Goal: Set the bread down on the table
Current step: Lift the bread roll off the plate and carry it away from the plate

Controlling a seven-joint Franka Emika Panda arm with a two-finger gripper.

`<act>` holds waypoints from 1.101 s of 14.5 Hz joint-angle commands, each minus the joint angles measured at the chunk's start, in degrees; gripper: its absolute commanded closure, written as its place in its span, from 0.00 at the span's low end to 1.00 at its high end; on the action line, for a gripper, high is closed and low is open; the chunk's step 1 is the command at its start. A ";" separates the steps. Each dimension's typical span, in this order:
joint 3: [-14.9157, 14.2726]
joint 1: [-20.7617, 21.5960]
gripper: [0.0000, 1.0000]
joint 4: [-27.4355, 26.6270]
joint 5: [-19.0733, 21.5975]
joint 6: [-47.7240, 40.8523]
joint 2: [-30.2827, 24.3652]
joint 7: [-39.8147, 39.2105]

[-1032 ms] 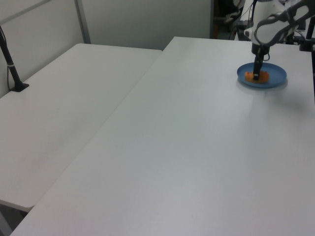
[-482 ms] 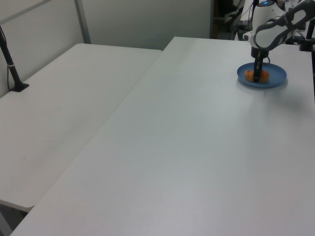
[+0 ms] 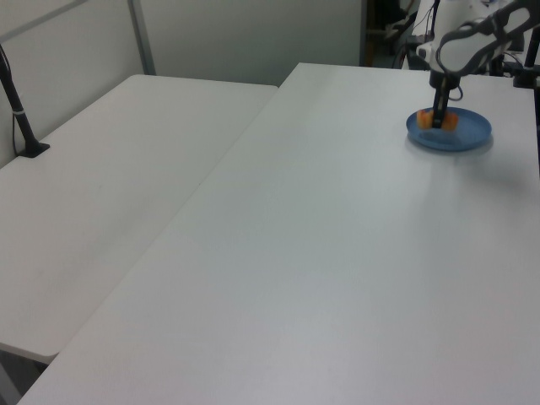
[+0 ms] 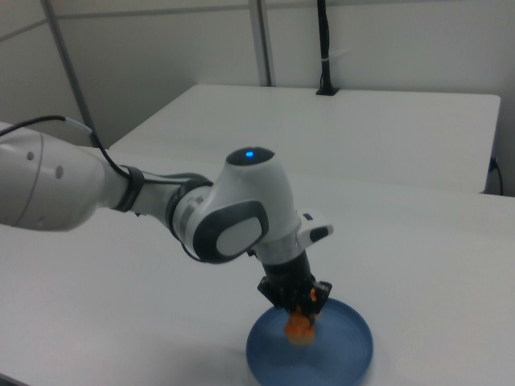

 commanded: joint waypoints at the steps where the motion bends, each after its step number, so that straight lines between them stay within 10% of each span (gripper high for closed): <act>1: -0.71 1.34 1.00 4.74 -0.02 -10.86 -5.08 0.55; 5: 1.73 3.00 1.00 9.40 -0.11 -20.80 -8.51 7.22; 10: 11.49 3.36 1.00 16.08 -0.46 -30.22 -10.01 18.03; 16: 19.05 6.52 1.00 14.52 -0.63 -31.46 -9.22 28.84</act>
